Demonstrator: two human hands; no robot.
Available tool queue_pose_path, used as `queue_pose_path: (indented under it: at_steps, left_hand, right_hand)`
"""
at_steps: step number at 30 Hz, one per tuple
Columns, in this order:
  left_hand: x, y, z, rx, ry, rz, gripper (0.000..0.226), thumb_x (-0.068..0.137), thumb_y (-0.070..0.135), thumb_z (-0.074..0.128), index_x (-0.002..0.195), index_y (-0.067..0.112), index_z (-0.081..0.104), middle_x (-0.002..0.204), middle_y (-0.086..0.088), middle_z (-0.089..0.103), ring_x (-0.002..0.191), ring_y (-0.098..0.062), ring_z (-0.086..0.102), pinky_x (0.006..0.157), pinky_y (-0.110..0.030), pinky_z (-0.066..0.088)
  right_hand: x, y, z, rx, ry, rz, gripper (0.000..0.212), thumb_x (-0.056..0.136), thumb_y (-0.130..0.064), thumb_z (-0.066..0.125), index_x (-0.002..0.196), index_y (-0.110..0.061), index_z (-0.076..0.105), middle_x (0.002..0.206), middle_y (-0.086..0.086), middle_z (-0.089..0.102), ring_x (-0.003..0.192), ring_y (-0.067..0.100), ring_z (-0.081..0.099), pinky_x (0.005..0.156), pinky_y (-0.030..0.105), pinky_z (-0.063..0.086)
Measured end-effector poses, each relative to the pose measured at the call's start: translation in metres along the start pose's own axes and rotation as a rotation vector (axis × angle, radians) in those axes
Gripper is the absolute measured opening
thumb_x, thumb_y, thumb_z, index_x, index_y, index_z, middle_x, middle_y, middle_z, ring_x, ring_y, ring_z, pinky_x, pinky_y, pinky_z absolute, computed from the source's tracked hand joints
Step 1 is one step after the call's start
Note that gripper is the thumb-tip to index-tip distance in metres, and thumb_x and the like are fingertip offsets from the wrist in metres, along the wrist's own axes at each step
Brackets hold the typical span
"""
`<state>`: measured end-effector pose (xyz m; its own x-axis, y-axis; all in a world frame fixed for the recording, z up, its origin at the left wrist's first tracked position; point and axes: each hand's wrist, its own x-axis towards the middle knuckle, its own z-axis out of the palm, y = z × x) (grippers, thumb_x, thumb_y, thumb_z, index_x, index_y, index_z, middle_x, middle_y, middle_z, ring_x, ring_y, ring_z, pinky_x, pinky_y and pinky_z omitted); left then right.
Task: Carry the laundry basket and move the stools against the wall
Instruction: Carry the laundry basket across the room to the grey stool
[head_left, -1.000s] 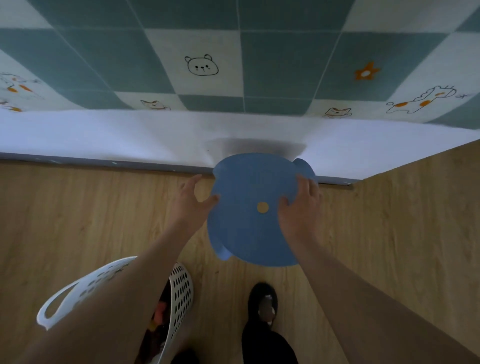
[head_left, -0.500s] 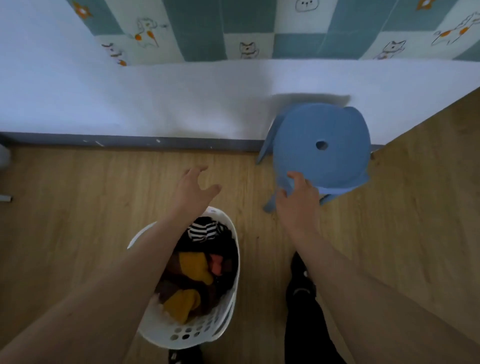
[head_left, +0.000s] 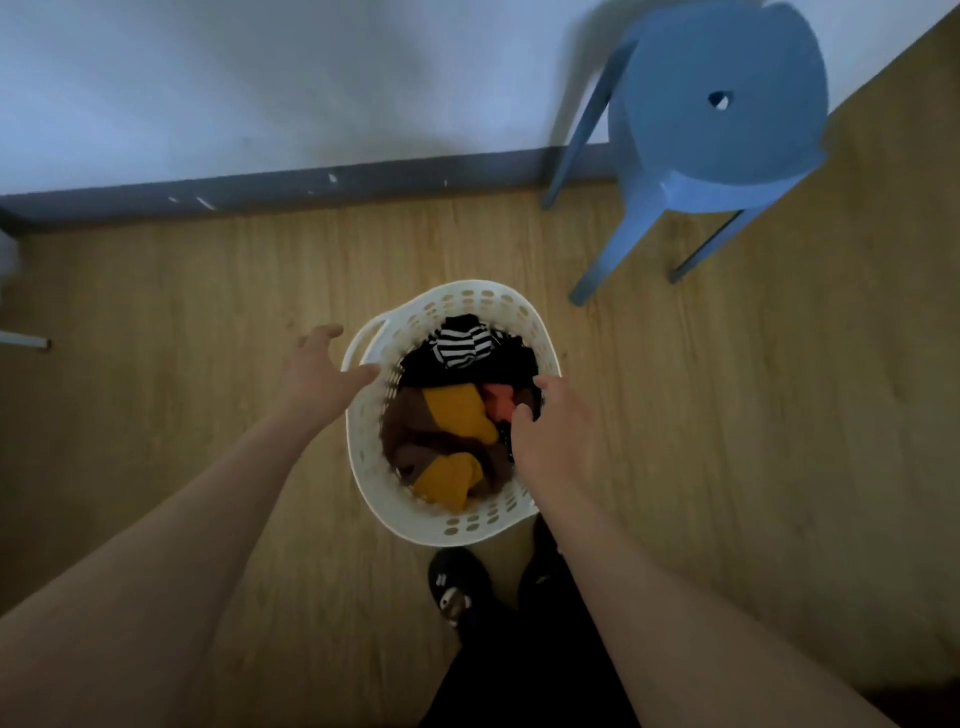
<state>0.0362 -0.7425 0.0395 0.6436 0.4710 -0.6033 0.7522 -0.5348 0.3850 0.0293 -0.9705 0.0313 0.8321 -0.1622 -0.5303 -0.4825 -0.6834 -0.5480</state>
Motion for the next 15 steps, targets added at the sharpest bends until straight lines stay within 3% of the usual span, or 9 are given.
queue_pose_path:
  at_steps: [7,9,12,15]
  left_hand:
    - [0.042,-0.033,0.029,-0.054,0.001,-0.085,0.086,0.078,0.037,0.073,0.149,0.017,0.029,0.154,-0.012,0.034,0.137,-0.033,0.039,0.107,-0.049,0.039]
    - [0.049,-0.034,0.038,-0.05,-0.018,-0.094,0.085,0.08,0.035,0.073,0.149,0.015,0.028,0.151,-0.011,0.038,0.134,-0.032,0.043,0.103,-0.047,0.042]
    - [0.059,-0.032,0.052,-0.079,-0.056,-0.096,0.072,0.083,0.027,0.071,0.143,0.009,0.035,0.127,-0.01,0.052,0.11,-0.028,0.054,0.083,-0.039,0.045]
    - [0.066,-0.032,0.059,-0.124,-0.065,-0.112,0.058,0.084,0.026,0.069,0.132,0.006,0.044,0.109,-0.009,0.055,0.095,-0.026,0.055,0.077,-0.037,0.043]
  right_hand:
    - [0.012,0.057,0.031,-0.129,0.019,0.192,0.055,0.089,-0.015,0.053,0.142,-0.021,0.042,0.145,0.005,0.044,0.129,0.026,0.04,0.105,0.041,0.038]
    - [0.018,0.067,0.039,-0.08,0.012,0.285,0.058,0.088,-0.013,0.055,0.142,-0.021,0.039,0.143,0.008,0.045,0.125,0.029,0.045,0.101,0.041,0.04]
    - [0.024,0.078,0.047,-0.009,0.002,0.418,0.056,0.085,-0.012,0.054,0.139,-0.019,0.038,0.126,0.012,0.059,0.106,0.032,0.061,0.087,0.042,0.052]
    - [0.029,0.085,0.049,-0.004,-0.037,0.471,0.054,0.086,-0.01,0.052,0.137,-0.015,0.038,0.113,0.014,0.065,0.096,0.032,0.065,0.076,0.039,0.055]
